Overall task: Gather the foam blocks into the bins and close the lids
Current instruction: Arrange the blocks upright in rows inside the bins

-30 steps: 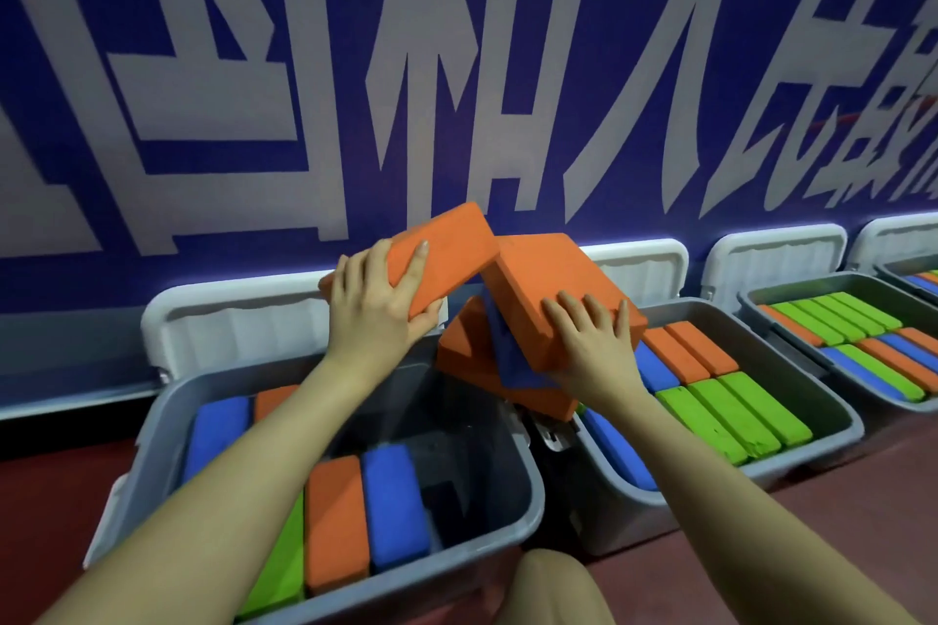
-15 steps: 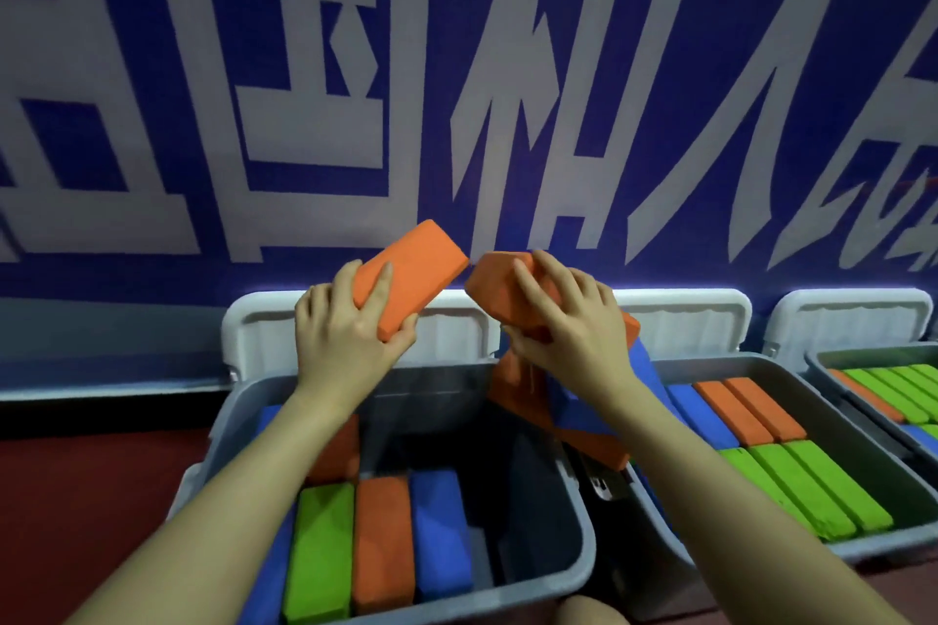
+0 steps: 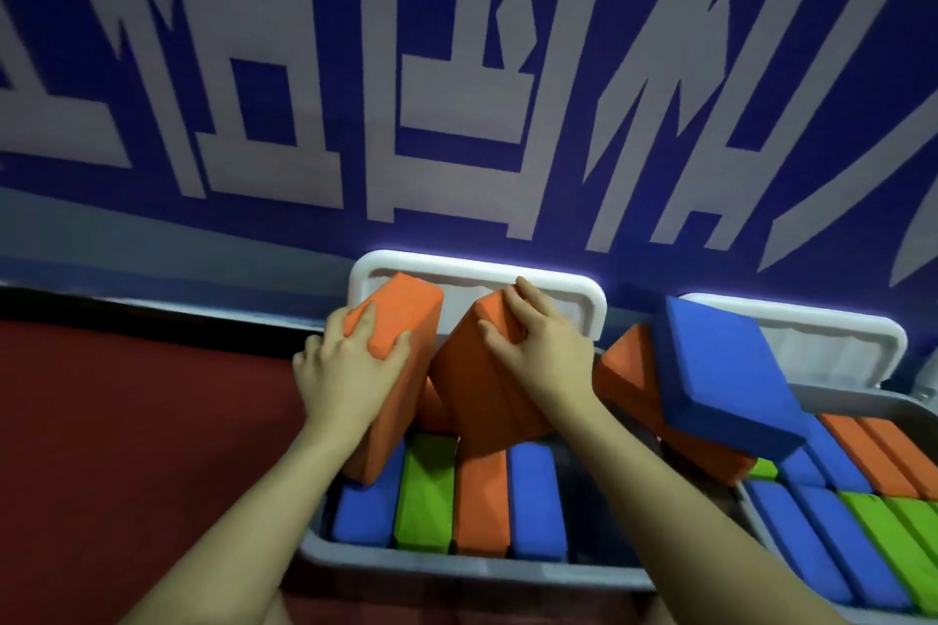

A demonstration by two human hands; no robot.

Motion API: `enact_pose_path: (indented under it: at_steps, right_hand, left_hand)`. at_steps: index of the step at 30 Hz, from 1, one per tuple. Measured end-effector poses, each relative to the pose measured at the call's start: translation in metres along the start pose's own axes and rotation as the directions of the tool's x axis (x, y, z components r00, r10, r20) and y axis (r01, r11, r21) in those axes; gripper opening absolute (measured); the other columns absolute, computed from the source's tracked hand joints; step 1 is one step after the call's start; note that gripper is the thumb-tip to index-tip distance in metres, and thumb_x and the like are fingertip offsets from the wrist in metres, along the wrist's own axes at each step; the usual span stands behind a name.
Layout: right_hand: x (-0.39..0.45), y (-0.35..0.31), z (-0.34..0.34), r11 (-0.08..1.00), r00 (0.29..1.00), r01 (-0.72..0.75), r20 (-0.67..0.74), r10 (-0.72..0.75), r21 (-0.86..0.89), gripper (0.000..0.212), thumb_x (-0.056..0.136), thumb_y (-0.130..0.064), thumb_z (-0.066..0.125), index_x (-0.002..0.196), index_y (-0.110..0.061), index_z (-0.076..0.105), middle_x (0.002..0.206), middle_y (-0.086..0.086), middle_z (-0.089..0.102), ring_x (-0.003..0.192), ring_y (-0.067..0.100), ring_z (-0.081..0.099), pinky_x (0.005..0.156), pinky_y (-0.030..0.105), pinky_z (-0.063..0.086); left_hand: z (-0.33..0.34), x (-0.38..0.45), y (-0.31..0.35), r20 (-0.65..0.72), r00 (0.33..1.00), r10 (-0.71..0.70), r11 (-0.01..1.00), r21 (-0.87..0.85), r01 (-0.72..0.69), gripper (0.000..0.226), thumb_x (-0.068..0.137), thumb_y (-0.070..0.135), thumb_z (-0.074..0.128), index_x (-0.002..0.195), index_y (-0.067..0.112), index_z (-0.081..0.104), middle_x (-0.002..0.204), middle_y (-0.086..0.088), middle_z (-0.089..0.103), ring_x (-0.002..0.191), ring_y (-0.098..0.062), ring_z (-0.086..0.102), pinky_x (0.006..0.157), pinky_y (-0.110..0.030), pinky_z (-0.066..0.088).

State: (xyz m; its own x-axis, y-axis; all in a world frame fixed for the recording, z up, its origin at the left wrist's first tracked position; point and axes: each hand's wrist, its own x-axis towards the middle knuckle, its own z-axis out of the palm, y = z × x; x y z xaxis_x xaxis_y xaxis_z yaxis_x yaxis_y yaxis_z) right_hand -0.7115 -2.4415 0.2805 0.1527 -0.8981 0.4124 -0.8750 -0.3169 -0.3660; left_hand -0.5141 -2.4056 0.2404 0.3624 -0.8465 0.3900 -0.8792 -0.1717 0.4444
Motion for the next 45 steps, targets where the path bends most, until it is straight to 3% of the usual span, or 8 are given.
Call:
enact_pose_path:
  at_steps: [6,13,18,21,27,32,39,45]
  right_hand:
    - [-0.006,-0.005,0.019,0.998,0.992,-0.063,0.109,0.064,-0.012,0.062,0.089,-0.059,0.05,0.143,-0.031,0.04,0.156,-0.011,0.026,0.133,0.024,0.042,0.097,0.046,0.045]
    - [-0.009,0.009,0.017,0.98,0.927,0.192,0.317,-0.201,0.059,0.088,0.079,-0.05,0.062,0.15,-0.027,0.016,0.158,-0.012,-0.001,0.134,0.027,0.032,0.092,0.049,0.048]
    - [-0.007,0.024,0.007,0.951,0.87,0.246,0.391,-0.301,0.185,0.09,0.075,-0.05,0.074,0.147,-0.032,0.023,0.152,-0.02,0.006,0.133,0.016,0.034,0.096,0.047,0.046]
    - [-0.011,0.028,0.01,0.95,0.849,0.255,0.428,-0.309,0.181,0.093,0.078,-0.049,0.071,0.152,-0.04,0.015,0.157,-0.026,-0.006,0.142,0.01,0.024,0.103,0.043,0.042]
    - [-0.019,0.036,0.013,0.946,0.96,0.124,0.206,-0.191,0.3,0.073,0.082,-0.037,0.07,0.146,-0.03,0.037,0.157,-0.021,0.01,0.143,0.013,0.026,0.107,0.046,0.038]
    - [-0.011,0.066,-0.001,0.981,0.994,0.046,0.084,-0.063,0.186,0.07,0.084,-0.034,0.071,0.145,-0.023,0.04,0.16,-0.009,0.015,0.141,0.018,0.03,0.102,0.042,0.042]
    - [-0.001,0.109,0.02,0.985,0.999,-0.025,-0.025,0.029,0.17,0.072,0.082,-0.033,0.071,0.146,-0.021,0.04,0.16,-0.001,0.016,0.142,0.026,0.029,0.102,0.042,0.042]
    - [-0.017,0.125,0.057,0.974,0.995,-0.098,0.029,0.094,0.205,0.072,0.082,-0.036,0.07,0.146,-0.022,0.041,0.16,-0.002,0.018,0.135,0.027,0.039,0.099,0.044,0.046]
  left_hand:
    - [0.006,-0.011,-0.005,0.037,0.997,0.073,0.99,0.121,-0.077,0.065,0.078,0.056,0.038,0.118,0.014,0.068,0.119,-0.017,0.062,0.079,-0.042,0.061,0.075,-0.046,0.048]
    - [0.0,-0.001,-0.006,0.105,0.956,0.274,0.909,0.296,-0.294,0.063,0.076,0.053,0.036,0.115,0.016,0.07,0.117,-0.014,0.064,0.065,-0.037,0.058,0.065,-0.038,0.046]
    - [-0.013,0.01,0.005,0.409,0.894,0.183,0.857,0.379,-0.349,0.073,0.089,0.062,0.032,0.152,0.035,0.008,0.159,-0.009,0.007,0.118,-0.043,0.045,0.09,-0.041,0.039]
    - [-0.009,0.006,0.007,0.41,0.893,0.185,0.851,0.387,-0.354,0.073,0.09,0.063,0.029,0.153,0.034,0.004,0.16,-0.01,0.002,0.12,-0.041,0.046,0.092,-0.039,0.04]
    - [0.004,0.005,0.016,0.262,0.923,0.281,0.881,0.31,-0.356,0.069,0.079,0.054,0.03,0.132,0.02,0.058,0.139,-0.025,0.048,0.072,-0.049,0.062,0.078,-0.049,0.05]
    - [0.022,0.013,0.071,0.239,0.936,0.258,0.921,0.232,-0.313,0.063,0.095,0.054,0.033,0.152,0.029,0.02,0.159,-0.015,0.013,0.11,-0.044,0.054,0.102,-0.044,0.033]
    - [0.091,0.014,0.108,0.111,0.955,0.276,0.955,0.078,-0.286,0.061,0.085,0.049,0.037,0.135,0.018,0.054,0.142,-0.025,0.044,0.08,-0.047,0.06,0.09,-0.053,0.044]
    - [0.134,-0.005,0.083,0.261,0.952,0.163,0.981,0.061,-0.184,0.064,0.086,0.054,0.033,0.144,0.029,0.041,0.154,-0.02,0.026,0.102,-0.05,0.055,0.107,-0.058,0.028]
